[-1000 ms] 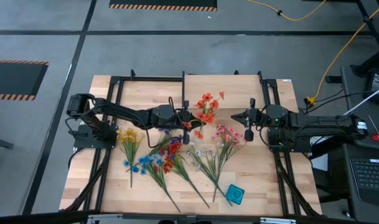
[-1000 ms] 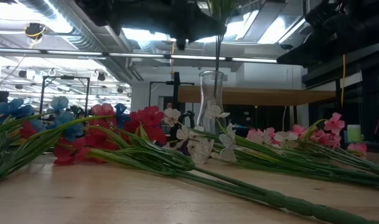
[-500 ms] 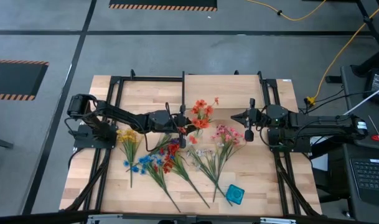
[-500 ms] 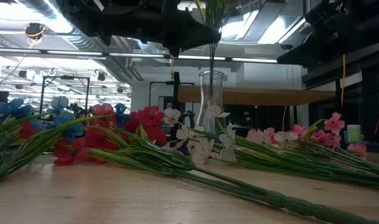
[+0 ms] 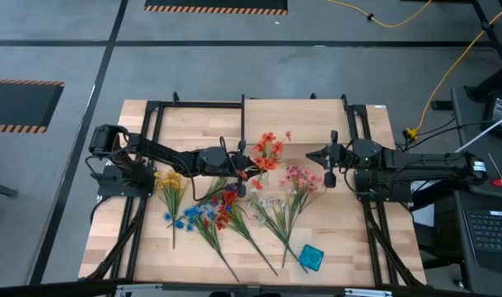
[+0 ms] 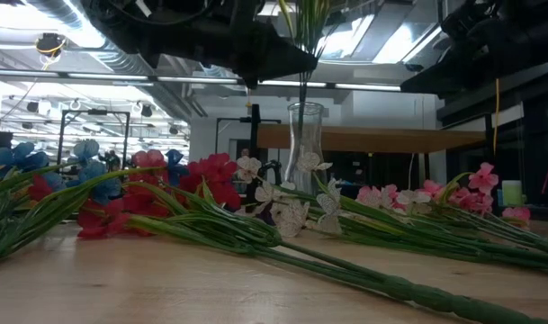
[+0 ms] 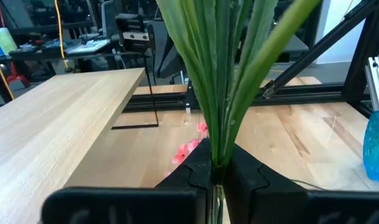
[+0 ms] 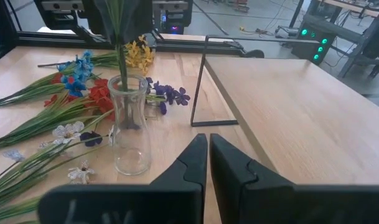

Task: Pick and place flowers into a vace then onto a shelf
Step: Put the orange flowers into the transparent vase

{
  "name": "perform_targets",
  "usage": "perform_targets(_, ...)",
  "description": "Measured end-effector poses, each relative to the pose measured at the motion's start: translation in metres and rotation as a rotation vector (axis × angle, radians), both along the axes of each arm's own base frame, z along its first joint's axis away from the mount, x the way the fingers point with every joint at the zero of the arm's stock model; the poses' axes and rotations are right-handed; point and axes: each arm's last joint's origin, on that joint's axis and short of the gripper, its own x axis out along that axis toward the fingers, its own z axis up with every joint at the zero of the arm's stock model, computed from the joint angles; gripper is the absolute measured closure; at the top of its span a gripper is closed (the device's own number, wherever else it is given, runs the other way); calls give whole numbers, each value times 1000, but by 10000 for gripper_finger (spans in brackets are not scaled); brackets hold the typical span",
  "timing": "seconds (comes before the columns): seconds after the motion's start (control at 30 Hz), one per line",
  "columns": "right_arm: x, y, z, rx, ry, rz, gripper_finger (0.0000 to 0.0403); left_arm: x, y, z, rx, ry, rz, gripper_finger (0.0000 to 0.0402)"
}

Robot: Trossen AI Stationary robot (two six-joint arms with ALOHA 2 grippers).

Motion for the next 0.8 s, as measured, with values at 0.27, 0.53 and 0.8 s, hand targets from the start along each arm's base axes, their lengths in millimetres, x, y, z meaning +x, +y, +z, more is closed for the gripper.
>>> perform_targets(0.27,0,0,0,-1,0,0,379,0,0,-3,-1,29,0,365)
perform_targets(0.53,0,0,0,-1,0,0,379,-2,1,-11,4,112,18,341)
perform_targets(0.8,0,0,0,0,0,0,379,-4,1,-17,-2,180,23,306)
